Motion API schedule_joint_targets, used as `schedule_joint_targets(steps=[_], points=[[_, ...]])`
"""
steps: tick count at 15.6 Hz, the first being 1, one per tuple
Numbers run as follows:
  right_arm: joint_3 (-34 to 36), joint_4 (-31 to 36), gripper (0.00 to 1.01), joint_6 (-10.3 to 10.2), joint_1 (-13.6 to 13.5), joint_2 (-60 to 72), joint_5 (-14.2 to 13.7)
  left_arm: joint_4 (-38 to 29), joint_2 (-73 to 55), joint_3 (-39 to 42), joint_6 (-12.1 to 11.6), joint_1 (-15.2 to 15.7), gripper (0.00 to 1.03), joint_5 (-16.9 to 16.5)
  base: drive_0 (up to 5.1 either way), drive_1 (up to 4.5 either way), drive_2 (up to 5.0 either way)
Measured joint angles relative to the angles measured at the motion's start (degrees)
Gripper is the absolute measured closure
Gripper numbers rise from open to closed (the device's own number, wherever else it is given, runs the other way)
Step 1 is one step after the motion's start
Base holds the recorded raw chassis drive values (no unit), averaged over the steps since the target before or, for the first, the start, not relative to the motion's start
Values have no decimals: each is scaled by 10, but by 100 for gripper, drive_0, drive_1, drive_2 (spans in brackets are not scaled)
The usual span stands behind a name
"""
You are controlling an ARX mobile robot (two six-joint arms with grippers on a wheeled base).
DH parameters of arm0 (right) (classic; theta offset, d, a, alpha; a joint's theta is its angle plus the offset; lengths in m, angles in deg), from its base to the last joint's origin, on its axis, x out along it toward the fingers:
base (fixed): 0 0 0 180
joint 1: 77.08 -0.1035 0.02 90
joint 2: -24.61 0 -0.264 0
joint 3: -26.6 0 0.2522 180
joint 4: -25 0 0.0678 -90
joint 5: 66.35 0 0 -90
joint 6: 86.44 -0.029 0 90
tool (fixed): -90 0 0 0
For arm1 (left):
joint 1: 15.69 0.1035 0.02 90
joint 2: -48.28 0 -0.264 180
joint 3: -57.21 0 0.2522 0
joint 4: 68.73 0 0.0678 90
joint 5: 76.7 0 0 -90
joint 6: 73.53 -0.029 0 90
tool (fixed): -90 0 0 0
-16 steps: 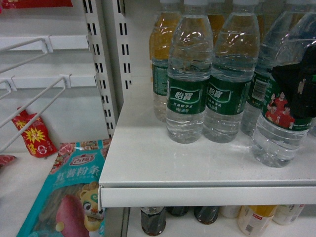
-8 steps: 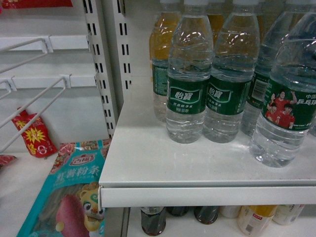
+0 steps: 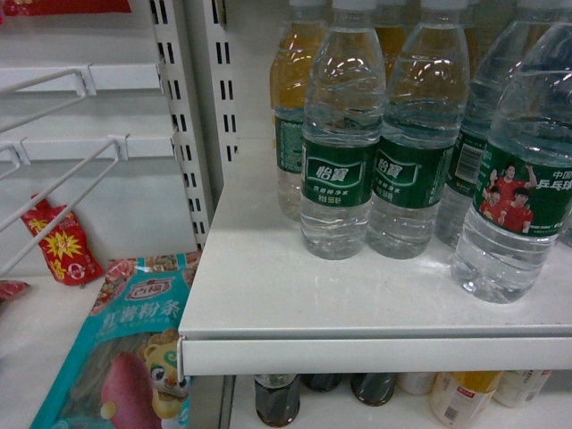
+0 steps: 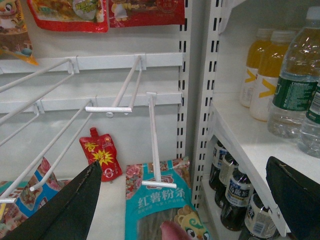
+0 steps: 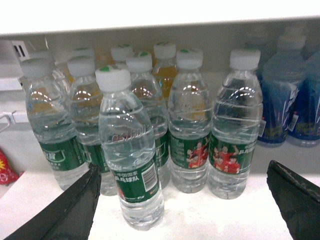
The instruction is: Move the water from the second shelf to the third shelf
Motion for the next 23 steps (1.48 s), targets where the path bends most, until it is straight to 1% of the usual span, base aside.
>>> schedule_joint_targets(steps=[1, 2, 3, 4, 6, 9, 10, 19, 21, 22, 23], points=[[0, -11, 3, 2, 14, -20, 8, 0, 0, 0, 0, 0, 5, 0, 0, 0, 0], [9, 15, 8, 11, 29, -28, -4, 0, 0, 0, 0, 0, 5, 0, 0, 0, 0], [23, 19, 19, 17, 37, -42, -29, 0, 0, 0, 0, 0, 5, 0, 0, 0, 0], [45, -2, 32, 21, 38, -63, -34, 0, 0, 0, 0, 0, 5, 0, 0, 0, 0], [58, -8, 58, 27, 38, -97, -34, 0, 0, 0, 0, 0, 5, 0, 0, 0, 0], [94, -22, 95, 27, 38, -139, -34, 0, 0, 0, 0, 0, 5, 0, 0, 0, 0], [101, -20, 99, 29, 38, -148, -34, 0, 0, 0, 0, 0, 5, 0, 0, 0, 0], [156, -66, 99, 30, 38, -254, -33, 0, 0, 0, 0, 0, 5, 0, 0, 0, 0], [156, -78, 99, 30, 38, -272, -34, 0, 0, 0, 0, 0, 5, 0, 0, 0, 0], [156, -93, 99, 30, 38, -282, -34, 0, 0, 0, 0, 0, 5, 0, 0, 0, 0], [156, -181, 99, 30, 38, -342, -33, 0, 0, 0, 0, 0, 5, 1, 0, 0, 0]])
